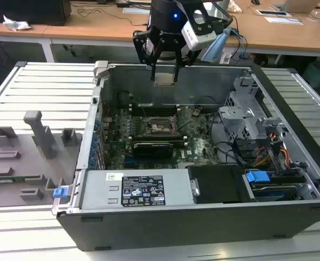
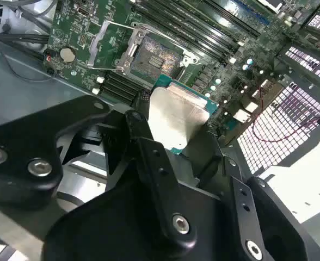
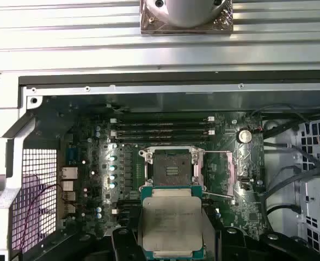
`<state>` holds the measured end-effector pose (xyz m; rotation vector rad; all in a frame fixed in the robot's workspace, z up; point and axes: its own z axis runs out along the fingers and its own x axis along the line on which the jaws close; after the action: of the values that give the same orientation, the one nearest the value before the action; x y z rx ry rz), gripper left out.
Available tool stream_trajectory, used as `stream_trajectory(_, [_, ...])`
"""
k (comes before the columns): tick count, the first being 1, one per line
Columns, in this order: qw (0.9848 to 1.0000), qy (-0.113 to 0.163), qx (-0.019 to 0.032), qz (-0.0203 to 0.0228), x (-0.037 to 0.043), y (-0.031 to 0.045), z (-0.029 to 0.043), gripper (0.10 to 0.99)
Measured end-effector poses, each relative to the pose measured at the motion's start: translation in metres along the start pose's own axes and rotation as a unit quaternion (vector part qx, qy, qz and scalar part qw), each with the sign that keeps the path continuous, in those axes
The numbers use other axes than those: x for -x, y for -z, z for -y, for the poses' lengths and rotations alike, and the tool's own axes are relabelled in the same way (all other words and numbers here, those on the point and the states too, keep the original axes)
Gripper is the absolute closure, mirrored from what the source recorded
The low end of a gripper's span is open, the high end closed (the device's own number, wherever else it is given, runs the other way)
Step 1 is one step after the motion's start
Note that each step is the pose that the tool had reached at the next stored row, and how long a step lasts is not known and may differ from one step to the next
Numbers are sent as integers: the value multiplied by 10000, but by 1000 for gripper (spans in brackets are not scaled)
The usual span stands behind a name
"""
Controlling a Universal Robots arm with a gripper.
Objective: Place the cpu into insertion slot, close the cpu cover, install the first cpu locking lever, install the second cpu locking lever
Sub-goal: 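Place the cpu into insertion slot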
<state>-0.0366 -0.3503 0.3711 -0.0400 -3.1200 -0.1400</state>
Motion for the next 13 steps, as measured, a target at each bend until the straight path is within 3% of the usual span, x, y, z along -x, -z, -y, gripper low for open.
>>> stream_trajectory(6, [9998, -199, 4, 18, 0, -2, 0, 561])
stream_trajectory(13, [9979, -643, 13, 58, 0, -7, 1, 561])
